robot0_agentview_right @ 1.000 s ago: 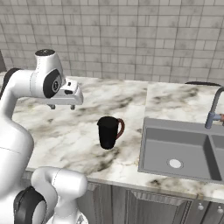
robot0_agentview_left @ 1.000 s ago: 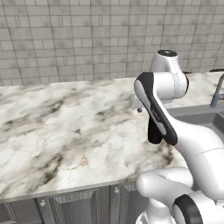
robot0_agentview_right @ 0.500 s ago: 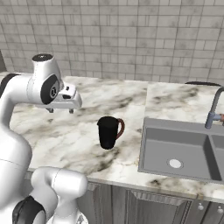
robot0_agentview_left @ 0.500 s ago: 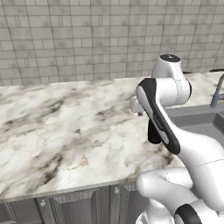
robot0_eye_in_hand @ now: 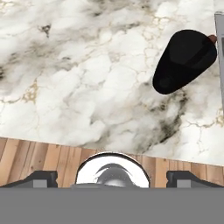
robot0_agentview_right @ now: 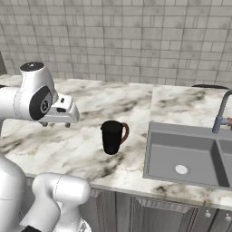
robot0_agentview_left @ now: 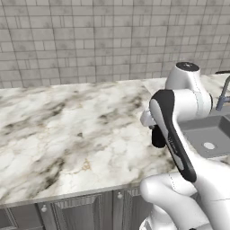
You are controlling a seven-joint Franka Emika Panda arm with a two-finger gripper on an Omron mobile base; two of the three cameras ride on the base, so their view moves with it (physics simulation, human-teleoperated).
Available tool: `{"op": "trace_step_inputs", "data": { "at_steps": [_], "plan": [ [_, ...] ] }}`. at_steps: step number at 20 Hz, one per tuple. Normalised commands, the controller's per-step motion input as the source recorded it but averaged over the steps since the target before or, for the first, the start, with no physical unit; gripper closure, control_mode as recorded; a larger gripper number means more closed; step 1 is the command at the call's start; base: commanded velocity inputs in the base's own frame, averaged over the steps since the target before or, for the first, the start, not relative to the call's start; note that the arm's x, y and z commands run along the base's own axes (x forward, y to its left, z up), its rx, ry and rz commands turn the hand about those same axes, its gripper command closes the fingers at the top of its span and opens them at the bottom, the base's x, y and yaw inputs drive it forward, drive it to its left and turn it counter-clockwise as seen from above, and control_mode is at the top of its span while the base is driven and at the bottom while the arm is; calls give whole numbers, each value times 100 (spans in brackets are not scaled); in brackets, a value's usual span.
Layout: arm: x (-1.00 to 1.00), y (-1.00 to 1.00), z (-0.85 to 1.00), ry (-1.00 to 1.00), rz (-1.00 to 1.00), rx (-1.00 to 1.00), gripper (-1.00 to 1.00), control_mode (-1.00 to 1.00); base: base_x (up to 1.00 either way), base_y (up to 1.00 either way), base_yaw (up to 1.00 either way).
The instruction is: Turn on the sink faucet and place the jug under the water for a few seconds to fill it up.
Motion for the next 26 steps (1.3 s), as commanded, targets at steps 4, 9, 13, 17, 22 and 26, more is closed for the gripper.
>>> {"op": "trace_step_inputs", "data": {
  "at_steps": [4, 9, 13, 17, 22, 26],
  "plan": [
    [-20, -17, 0, 0, 0, 0, -100, -100, 0, 0, 0],
    [0, 0, 0, 0, 0, 0, -100, -100, 0, 0, 0],
    [0, 0, 0, 0, 0, 0, -100, -100, 0, 0, 0],
    [0, 0, 0, 0, 0, 0, -100, -100, 0, 0, 0],
    [0, 0, 0, 0, 0, 0, -100, -100, 0, 0, 0],
    [-3, 0, 0, 0, 0, 0, -100, -100, 0, 0, 0]
  ]
}}
